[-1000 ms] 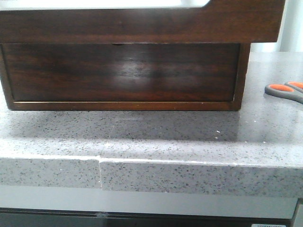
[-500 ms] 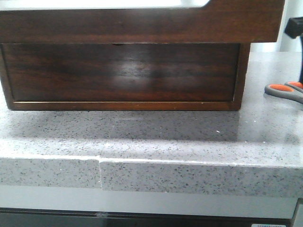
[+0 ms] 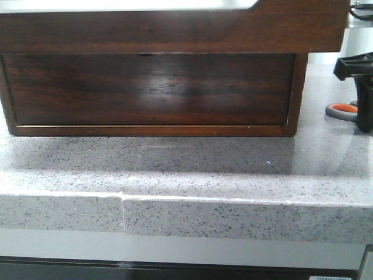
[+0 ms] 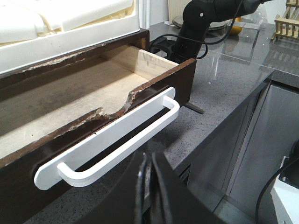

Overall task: Put scissors in drawer with both arms
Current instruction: 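Lower the right gripper onto the grey-orange scissors and grasp them, then lift the scissors with the right gripper and carry them over the drawer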

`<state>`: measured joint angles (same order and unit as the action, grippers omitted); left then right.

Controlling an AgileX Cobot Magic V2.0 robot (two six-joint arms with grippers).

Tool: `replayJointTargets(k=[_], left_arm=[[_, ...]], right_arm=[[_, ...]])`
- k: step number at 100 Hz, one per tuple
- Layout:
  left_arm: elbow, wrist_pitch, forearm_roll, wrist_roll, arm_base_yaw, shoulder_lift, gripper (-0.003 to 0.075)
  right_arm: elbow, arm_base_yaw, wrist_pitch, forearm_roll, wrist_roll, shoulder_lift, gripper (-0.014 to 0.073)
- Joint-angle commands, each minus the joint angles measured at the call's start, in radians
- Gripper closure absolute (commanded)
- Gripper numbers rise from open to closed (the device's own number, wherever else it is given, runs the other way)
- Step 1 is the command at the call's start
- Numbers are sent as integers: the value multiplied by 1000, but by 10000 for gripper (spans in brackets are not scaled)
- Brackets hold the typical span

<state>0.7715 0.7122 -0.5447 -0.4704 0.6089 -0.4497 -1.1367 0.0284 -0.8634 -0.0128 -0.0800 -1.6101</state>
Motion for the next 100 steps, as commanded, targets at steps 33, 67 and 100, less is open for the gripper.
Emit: replayJointTargets(k=[33,67,100], left_arm=[[33,-106,-27,9,3,-15,740],[44,-108,16,9,3,-15,740],[44,-110,16,9,3,-15,740]], right_arm=[[-28,0,-4,2,-5,-29,516],[-30,0,1,-10,-5,45,660],[-106,0,23,-16,7,382,660]])
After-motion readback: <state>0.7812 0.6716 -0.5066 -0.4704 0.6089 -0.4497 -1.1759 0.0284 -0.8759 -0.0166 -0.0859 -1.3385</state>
